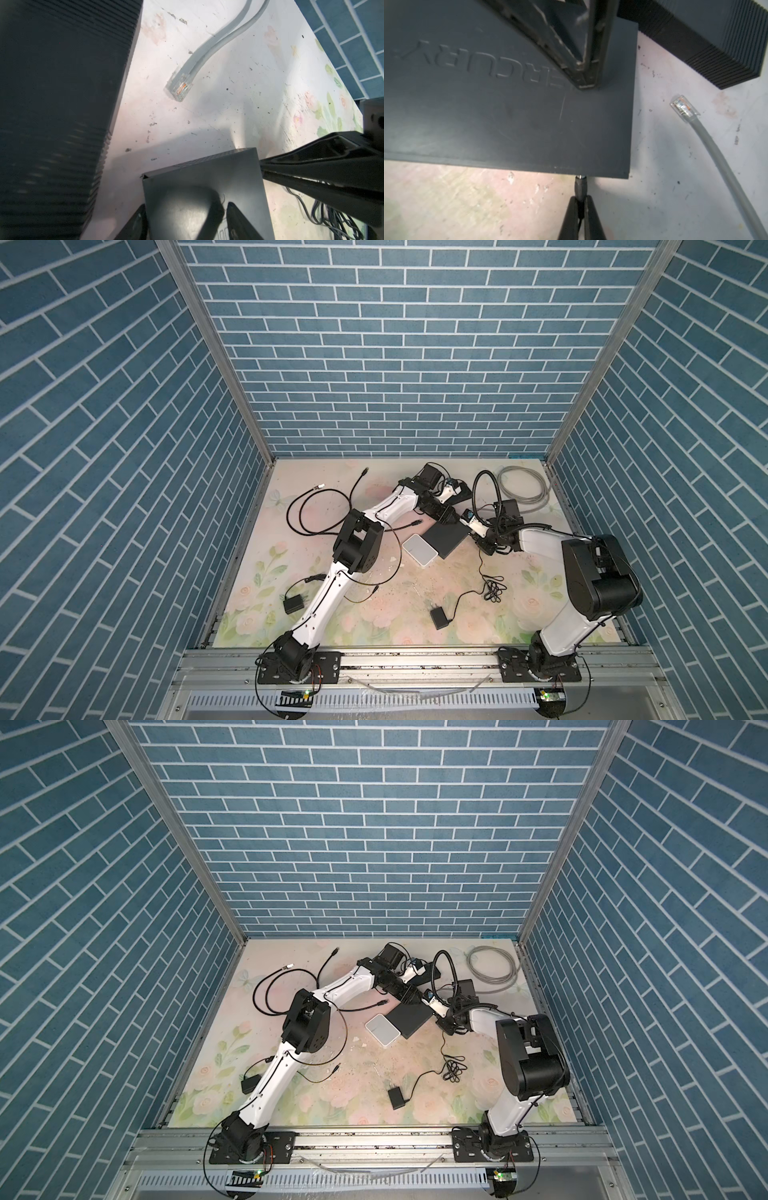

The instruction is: Insert the plug into the switch port

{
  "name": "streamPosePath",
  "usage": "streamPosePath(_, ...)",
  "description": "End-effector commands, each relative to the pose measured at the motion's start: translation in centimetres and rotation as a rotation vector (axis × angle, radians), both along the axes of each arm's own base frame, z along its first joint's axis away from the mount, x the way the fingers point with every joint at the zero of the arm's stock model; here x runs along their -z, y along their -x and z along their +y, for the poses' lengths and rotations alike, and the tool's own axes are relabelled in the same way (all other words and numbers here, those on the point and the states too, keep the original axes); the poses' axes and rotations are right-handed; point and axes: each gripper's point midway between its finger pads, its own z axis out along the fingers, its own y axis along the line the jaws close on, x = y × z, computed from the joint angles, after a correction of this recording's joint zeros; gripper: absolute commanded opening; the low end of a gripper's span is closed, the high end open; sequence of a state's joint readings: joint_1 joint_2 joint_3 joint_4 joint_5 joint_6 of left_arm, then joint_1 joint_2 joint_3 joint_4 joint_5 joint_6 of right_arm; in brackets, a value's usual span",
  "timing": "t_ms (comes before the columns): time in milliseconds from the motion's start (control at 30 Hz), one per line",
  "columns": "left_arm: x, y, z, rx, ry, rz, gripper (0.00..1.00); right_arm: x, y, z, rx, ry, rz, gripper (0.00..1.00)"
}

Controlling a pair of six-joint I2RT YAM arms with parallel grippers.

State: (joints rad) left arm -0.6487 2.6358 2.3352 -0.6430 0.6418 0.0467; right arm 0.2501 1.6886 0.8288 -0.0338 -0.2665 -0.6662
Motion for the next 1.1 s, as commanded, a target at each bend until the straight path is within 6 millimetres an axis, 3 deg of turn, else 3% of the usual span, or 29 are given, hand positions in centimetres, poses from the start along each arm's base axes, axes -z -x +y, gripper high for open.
streamPosePath(0,-0.2,7.5,-3.7,0.181,0.093,0.197,0.6,-3.4,-1.4,4.3,-0.076,-0.15,-0.118,0.0)
streamPosePath(167,0.0,8.7,-4.1,0.176,0.111,0.22,0.6,-2.5,-2.2,4.2,-0.043,-0.093,-0.143,0.0)
streamPosePath(567,0.2,10.8,-4.7,0.234,0.123,0.258,0.59,-4.3,-4.6,4.0,0.016,-0.101,-0.255,0.0)
streamPosePath(700,0.1,11.0,-4.8,0.245,0.136,0.259,0.59,-5.2,-4.6,4.6,-0.021,-0.125,-0.282,0.0)
streamPosePath(900,0.0,11.0,-5.1,0.269,0.141,0.256,0.58,-5.0,-3.1,5.9,-0.142,-0.129,-0.239,0.0)
streamPosePath(1067,-0.1,11.6,-5.1,0.299,0.154,0.262,0.58,-6.1,-3.9,6.6,-0.145,-0.169,-0.27,0.0)
